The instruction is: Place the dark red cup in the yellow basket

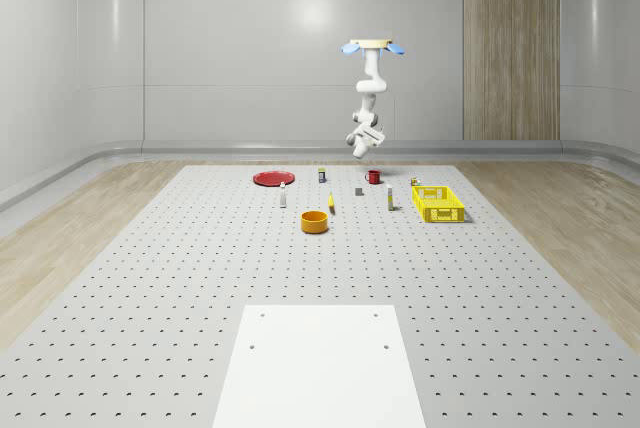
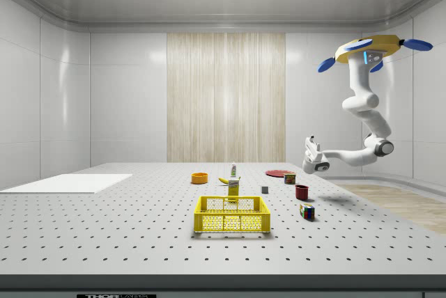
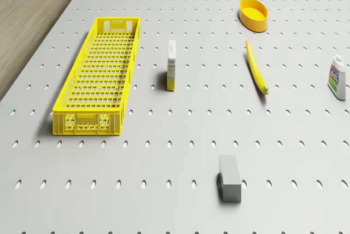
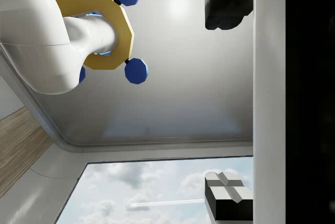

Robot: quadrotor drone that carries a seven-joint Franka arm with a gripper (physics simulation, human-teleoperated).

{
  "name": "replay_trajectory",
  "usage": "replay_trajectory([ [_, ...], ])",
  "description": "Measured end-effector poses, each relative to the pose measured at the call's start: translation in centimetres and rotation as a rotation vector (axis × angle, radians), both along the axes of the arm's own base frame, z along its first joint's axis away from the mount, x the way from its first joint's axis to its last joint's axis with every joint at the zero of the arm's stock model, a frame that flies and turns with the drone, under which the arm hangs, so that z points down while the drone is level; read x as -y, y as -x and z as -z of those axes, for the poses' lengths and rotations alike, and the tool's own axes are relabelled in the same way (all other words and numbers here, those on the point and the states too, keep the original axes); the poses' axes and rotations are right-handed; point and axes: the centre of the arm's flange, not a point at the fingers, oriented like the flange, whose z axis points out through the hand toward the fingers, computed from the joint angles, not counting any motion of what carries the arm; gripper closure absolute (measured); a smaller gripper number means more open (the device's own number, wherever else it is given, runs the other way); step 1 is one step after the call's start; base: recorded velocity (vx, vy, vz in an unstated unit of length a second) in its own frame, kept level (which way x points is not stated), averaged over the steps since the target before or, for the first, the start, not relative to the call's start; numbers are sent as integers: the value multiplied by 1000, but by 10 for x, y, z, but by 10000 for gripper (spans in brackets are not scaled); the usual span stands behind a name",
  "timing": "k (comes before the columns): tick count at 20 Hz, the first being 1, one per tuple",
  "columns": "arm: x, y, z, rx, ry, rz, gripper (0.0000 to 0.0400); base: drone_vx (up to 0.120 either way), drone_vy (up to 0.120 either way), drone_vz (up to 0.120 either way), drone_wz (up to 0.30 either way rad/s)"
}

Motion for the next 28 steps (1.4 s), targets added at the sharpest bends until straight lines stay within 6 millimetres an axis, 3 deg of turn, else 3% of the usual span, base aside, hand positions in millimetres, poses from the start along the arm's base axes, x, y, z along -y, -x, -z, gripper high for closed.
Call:
replay_trajectory([
  [3,-24,-1,30,1,387,13,0,0,0,-120,0],
  [6,-36,-2,77,0,883,30,0,0,0,-120,0],
  [10,-16,-4,137,0,1537,55,0,0,0,-120,0],
  [14,18,-5,166,-2,1983,69,0,0,0,-120,0],
  [20,47,-5,176,-4,2295,73,0,0,0,-120,0],
  [28,59,-5,178,-5,2419,72,0,15,0,-120,0],
])
